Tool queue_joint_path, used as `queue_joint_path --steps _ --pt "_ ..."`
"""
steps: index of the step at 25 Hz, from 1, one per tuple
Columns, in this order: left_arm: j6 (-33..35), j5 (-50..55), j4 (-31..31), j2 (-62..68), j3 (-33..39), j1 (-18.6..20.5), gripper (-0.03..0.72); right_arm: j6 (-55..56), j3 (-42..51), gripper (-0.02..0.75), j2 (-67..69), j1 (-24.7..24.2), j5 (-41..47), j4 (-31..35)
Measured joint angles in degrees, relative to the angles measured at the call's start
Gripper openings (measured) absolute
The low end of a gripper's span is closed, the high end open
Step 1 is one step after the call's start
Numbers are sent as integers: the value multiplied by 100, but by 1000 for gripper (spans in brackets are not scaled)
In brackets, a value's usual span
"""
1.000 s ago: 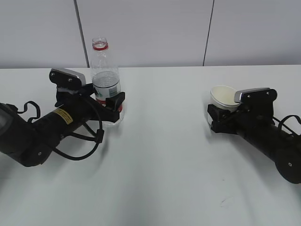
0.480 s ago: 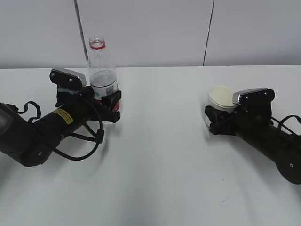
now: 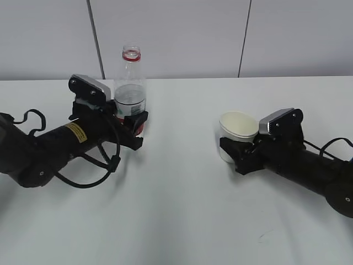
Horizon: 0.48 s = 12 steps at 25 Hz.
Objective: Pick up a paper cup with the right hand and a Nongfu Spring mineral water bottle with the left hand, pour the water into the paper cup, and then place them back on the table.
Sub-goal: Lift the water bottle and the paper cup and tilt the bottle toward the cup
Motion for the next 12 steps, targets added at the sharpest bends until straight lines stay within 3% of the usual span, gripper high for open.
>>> queue_joint_path --steps 12 --pt "1085 1110 215 -661 22 0 415 277 -24 507 -355 631 45 -543"
